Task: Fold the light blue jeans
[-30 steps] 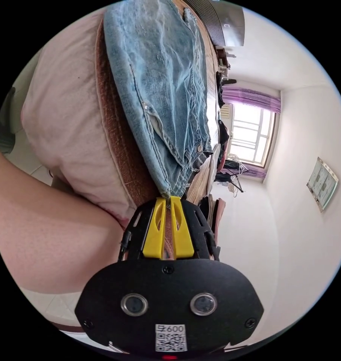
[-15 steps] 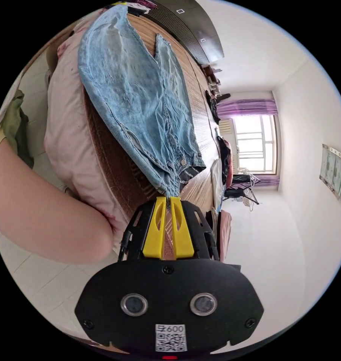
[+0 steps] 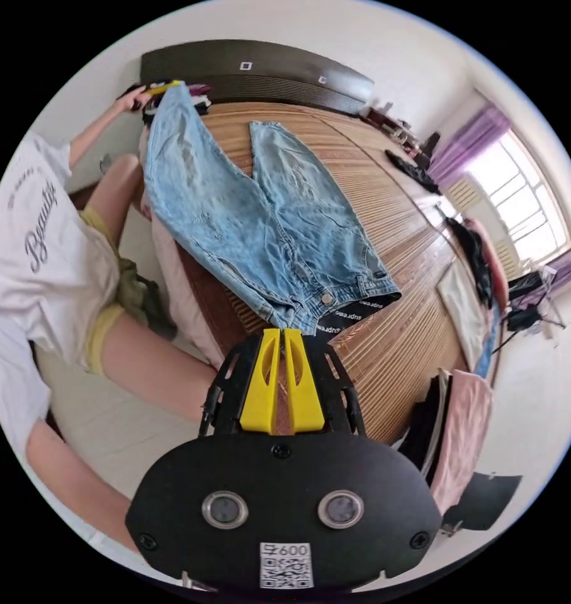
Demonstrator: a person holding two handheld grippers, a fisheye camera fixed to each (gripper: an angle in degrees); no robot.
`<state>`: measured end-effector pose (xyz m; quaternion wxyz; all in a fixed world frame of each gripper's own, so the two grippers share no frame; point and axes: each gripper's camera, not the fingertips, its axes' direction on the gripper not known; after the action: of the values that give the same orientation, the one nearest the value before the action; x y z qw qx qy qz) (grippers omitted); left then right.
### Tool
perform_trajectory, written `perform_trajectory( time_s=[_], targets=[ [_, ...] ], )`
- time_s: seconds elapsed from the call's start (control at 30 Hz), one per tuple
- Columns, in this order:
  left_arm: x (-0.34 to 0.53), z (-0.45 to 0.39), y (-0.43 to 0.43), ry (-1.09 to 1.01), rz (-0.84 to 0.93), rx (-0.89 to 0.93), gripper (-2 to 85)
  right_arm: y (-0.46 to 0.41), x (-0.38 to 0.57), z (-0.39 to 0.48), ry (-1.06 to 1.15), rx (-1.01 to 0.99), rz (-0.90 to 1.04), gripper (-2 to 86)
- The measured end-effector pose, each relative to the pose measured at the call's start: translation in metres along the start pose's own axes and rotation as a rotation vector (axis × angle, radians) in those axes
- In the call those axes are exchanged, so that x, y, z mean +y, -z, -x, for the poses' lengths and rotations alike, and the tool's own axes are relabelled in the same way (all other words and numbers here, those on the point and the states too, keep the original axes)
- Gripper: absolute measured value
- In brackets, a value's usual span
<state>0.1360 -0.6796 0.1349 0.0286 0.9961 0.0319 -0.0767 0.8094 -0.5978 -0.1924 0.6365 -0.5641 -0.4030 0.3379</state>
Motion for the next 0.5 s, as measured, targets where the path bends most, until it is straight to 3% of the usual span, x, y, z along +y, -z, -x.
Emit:
perform_trajectory(
  time_s=[0.23,0.5],
  targets=[
    [-0.127,-0.023,-0.166,-0.024,0.046,-0.021,1.3,0.076,-0.109,-0.074,-0.284,0.016,-0.075,-0.9],
    [-0.217,0.080,-0.425,0.029,0.256,-0.289,1.6,0.003,-0.249,-0.130,-0.468,-0.123,0.164,-0.9]
  ],
)
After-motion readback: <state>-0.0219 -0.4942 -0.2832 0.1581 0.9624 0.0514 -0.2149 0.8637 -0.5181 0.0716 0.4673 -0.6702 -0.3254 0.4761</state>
